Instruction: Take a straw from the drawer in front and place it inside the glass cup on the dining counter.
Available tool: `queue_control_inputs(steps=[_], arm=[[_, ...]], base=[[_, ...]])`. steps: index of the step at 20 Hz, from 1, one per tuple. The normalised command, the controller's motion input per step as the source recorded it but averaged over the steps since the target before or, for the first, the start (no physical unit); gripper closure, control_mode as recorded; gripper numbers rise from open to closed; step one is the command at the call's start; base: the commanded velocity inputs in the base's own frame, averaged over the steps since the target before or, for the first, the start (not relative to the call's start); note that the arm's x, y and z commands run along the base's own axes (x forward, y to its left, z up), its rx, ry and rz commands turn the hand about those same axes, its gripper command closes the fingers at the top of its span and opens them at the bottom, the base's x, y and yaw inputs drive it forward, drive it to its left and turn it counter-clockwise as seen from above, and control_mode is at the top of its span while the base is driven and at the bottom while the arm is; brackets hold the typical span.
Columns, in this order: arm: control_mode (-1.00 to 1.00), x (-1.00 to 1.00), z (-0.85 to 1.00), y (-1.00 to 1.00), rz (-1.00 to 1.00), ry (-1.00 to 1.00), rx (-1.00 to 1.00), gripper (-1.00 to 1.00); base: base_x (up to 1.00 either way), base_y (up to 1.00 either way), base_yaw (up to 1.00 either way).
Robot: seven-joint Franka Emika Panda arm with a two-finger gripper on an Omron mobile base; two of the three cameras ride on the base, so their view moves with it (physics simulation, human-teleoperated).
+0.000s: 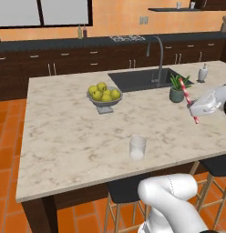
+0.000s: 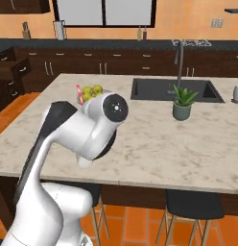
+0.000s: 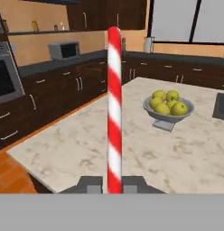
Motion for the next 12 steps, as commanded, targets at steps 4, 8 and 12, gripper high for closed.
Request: queue_control_inputs(steps=[4, 8, 12], arm=[[-1.0, 0.15, 0.0, 0.26, 0.47, -0.14, 0.14, 1.0], [-1.0, 0.05, -0.06, 0.36, 0.47, 0.0, 0.14, 1.0], [-1.0, 0.0, -0.28, 0.31, 0.4, 0.0, 0.16, 1.0]], base=[[0.0, 0.0, 0.0], [0.0, 0.0, 0.0], [0.0, 0.0, 0.0]])
